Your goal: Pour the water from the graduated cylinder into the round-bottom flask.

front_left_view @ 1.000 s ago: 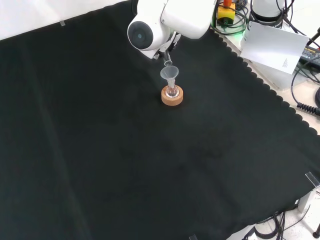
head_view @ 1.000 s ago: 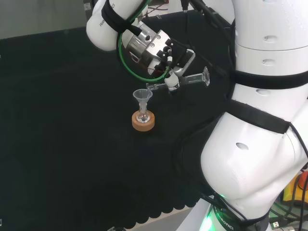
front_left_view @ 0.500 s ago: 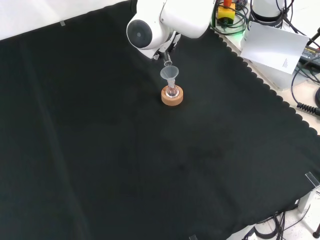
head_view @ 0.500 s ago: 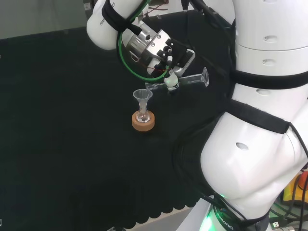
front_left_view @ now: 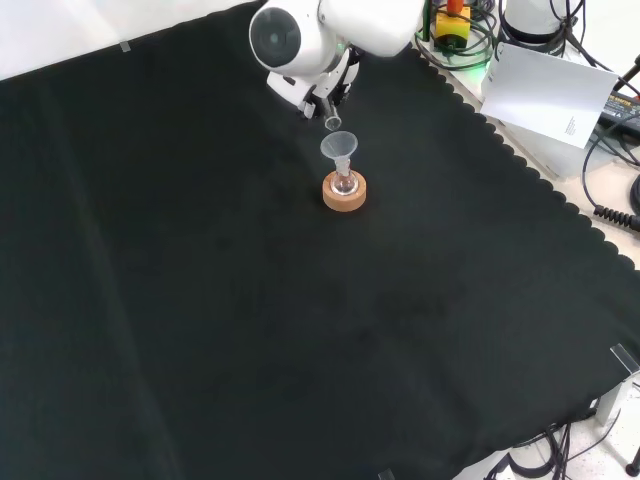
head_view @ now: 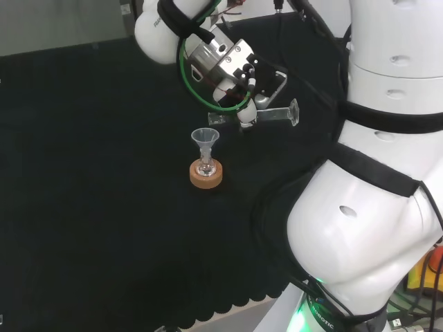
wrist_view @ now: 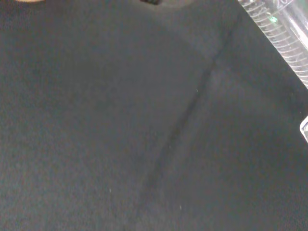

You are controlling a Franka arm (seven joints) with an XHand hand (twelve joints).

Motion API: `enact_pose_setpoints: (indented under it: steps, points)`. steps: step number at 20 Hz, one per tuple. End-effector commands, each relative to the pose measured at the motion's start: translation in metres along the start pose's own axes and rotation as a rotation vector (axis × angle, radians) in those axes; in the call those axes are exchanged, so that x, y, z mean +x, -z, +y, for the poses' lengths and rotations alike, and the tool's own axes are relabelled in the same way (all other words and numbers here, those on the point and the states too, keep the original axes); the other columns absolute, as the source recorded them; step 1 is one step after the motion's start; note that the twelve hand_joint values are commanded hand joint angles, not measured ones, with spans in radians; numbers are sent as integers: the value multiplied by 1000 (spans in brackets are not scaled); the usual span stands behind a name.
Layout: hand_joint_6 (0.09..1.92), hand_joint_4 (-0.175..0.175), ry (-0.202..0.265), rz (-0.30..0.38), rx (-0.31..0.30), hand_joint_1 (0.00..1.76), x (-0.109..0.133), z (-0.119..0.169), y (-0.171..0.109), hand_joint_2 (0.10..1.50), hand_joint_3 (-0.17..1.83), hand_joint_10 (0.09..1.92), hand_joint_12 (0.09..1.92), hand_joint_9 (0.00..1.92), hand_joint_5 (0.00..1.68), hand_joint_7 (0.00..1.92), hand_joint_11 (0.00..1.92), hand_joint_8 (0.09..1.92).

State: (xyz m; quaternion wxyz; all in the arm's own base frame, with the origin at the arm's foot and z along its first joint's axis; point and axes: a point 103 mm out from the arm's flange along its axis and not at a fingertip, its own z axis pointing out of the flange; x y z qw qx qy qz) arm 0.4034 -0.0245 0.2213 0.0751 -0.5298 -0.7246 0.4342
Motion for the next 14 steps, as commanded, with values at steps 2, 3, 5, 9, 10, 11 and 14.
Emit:
enact_pose_setpoints:
  steps: [2, 3, 5, 9, 10, 11, 14]
  points:
    - [945, -175, 45, 116, -132, 1268, -10, 1, -2, 1092, 1, 87, 728, 1463, 1014, 1044, 1251, 930]
    - [946, -175, 48, 138, -149, 1268, -11, 2, -2, 1093, 1, 87, 728, 1463, 1013, 1043, 1251, 931]
    - [947, -175, 61, 189, -178, 1268, -14, 4, -1, 1093, 1, 87, 728, 1463, 1013, 1043, 1251, 932]
    - [949, -175, 89, 272, -229, 1267, -17, 9, 0, 1093, 1, 87, 728, 1463, 1011, 1042, 1250, 934]
    - [949, -175, 94, 291, -239, 1267, -18, 10, 0, 1094, 1, 87, 728, 1463, 1011, 1041, 1249, 934]
    - [950, -175, 97, 306, -252, 1267, -19, 11, 0, 1094, 1, 87, 728, 1462, 1011, 1041, 1249, 935]
    - [951, -175, 113, 342, -298, 1267, -21, 15, 1, 1094, 1, 87, 728, 1462, 1010, 1040, 1249, 936]
